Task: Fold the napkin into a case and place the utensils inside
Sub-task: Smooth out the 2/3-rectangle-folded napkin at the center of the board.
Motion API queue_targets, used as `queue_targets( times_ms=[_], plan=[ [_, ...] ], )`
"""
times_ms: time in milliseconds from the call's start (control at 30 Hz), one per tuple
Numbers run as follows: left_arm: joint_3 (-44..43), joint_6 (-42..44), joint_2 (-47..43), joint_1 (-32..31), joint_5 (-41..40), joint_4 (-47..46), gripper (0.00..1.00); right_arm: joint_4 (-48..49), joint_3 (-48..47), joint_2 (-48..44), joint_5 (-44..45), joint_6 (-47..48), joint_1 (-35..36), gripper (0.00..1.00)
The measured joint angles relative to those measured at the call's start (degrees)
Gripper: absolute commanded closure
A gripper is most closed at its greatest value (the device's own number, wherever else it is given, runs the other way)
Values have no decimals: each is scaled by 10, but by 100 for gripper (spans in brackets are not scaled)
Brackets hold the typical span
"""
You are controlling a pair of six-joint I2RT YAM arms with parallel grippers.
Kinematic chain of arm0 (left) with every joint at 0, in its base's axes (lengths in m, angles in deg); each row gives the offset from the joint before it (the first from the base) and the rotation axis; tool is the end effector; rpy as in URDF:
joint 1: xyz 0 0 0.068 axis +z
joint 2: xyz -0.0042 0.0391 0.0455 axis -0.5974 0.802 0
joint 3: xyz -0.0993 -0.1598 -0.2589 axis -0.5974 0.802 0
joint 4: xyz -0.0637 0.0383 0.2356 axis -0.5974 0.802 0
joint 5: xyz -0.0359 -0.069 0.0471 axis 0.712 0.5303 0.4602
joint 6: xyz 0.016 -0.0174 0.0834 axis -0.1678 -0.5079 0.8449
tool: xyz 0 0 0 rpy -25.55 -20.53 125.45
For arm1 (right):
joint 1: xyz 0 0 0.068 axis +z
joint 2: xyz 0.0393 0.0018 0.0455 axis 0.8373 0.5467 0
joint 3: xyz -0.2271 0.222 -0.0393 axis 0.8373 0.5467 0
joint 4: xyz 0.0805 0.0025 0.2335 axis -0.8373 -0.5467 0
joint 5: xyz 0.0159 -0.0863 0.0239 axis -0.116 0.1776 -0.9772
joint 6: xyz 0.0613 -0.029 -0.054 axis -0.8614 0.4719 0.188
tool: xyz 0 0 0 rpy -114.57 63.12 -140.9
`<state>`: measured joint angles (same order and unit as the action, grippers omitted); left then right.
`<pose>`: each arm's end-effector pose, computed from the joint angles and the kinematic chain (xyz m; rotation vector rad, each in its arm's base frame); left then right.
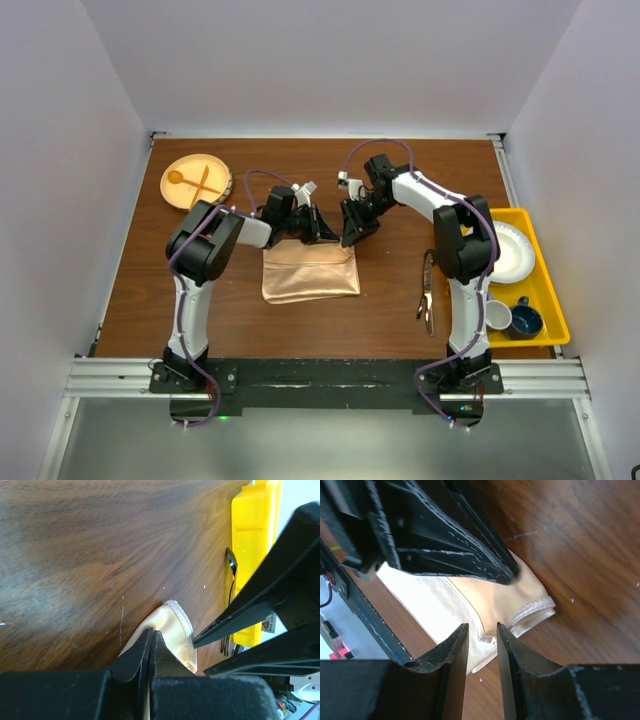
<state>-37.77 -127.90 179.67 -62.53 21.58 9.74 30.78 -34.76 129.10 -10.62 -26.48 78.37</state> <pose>0.4028 -0.2493 0.1304 -0.0187 2.4040 -1.4289 0.3991 0.2082 0.1893 -0.7437 2.7313 1.0220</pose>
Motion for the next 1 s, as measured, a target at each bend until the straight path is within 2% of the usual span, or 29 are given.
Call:
queue_targets(
  times_ms=[533,667,833,1000],
  plan=[
    [0,0,0,0,-1,0,100,4,39,-4,48,-64,-1,67],
    [0,0,0,0,-1,-1,100,4,39,-10,52,-72,-2,74],
    [0,0,0,0,-2,-1,100,5,40,-12,43,-80,-3,76],
    [0,0,0,0,-3,-2,100,10,44,-12,38,-82,-3,92]
  ],
)
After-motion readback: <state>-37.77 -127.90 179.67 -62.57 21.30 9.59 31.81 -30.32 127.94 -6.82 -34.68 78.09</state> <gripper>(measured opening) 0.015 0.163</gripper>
